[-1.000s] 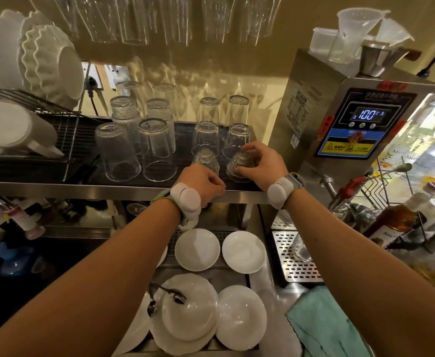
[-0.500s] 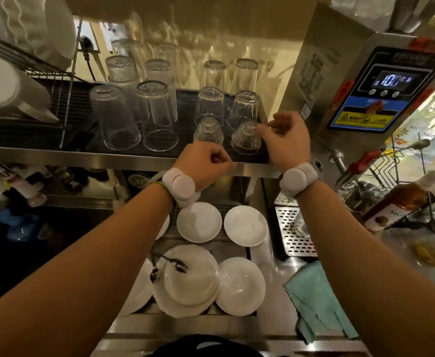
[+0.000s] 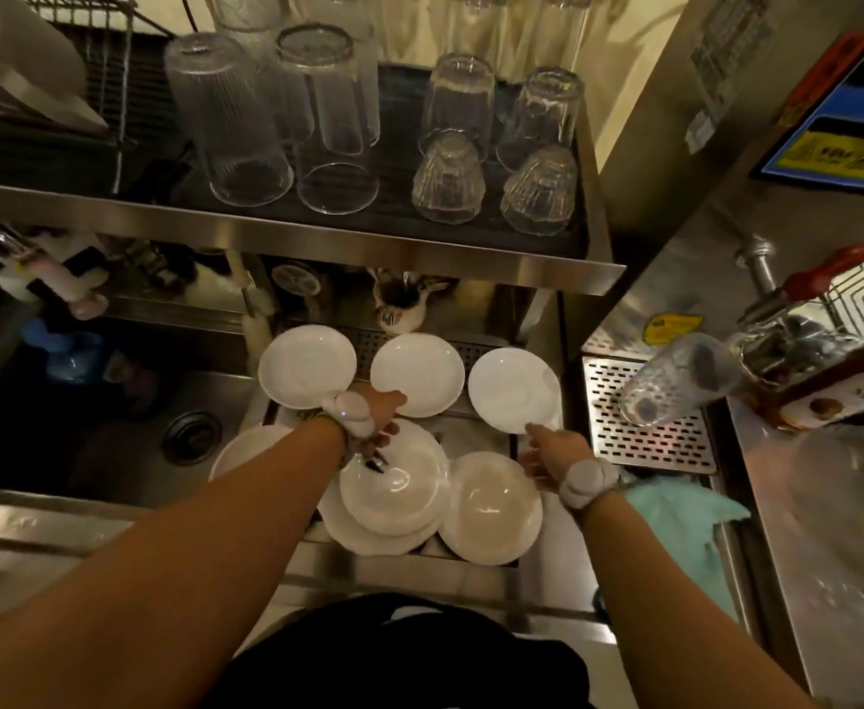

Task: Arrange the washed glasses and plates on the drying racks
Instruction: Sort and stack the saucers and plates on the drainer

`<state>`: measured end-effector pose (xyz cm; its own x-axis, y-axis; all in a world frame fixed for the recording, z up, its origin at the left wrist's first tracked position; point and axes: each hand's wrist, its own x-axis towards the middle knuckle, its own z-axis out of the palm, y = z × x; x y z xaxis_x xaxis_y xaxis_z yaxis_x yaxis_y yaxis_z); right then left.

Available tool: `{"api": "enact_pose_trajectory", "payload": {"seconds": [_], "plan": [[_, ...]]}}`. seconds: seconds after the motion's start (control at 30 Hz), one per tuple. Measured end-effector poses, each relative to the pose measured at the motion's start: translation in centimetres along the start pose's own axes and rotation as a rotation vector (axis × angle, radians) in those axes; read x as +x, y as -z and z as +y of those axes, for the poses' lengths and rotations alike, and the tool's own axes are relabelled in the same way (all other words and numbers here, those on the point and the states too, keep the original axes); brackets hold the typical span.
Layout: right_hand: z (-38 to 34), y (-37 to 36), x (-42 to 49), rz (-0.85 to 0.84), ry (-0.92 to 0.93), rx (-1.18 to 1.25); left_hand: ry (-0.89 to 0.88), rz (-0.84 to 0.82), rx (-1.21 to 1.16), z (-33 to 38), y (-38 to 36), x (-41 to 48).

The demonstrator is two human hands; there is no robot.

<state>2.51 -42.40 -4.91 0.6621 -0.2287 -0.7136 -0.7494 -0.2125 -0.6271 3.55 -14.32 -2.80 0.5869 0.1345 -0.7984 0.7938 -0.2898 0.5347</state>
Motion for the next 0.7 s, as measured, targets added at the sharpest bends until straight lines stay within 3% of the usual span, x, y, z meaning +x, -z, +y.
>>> {"api": "enact_pose_trajectory", "payload": {"seconds": [0.17,0.33,0.47,0.7], "plan": [[0.5,-1.2,1.0,0.022,-0.045,0.068,0.130,-0.044,-0.252,-0.4,-0.4,1.8],[-0.2,-1.0,1.7,0.033,-0.042,0.058,0.222,-0.043,-0.306,-0.4,-0.7,3.9],[-0.7,-1.0,2.0,0.049,-0.040,0.114,0.218,-0.026,-0.294,-1.2,-1.2,5.5],[-1.3,-1.2,2.4,0.149,0.076,-0.017,0.101,0.047,-0.272,0.8,0.3,4.1]]}}
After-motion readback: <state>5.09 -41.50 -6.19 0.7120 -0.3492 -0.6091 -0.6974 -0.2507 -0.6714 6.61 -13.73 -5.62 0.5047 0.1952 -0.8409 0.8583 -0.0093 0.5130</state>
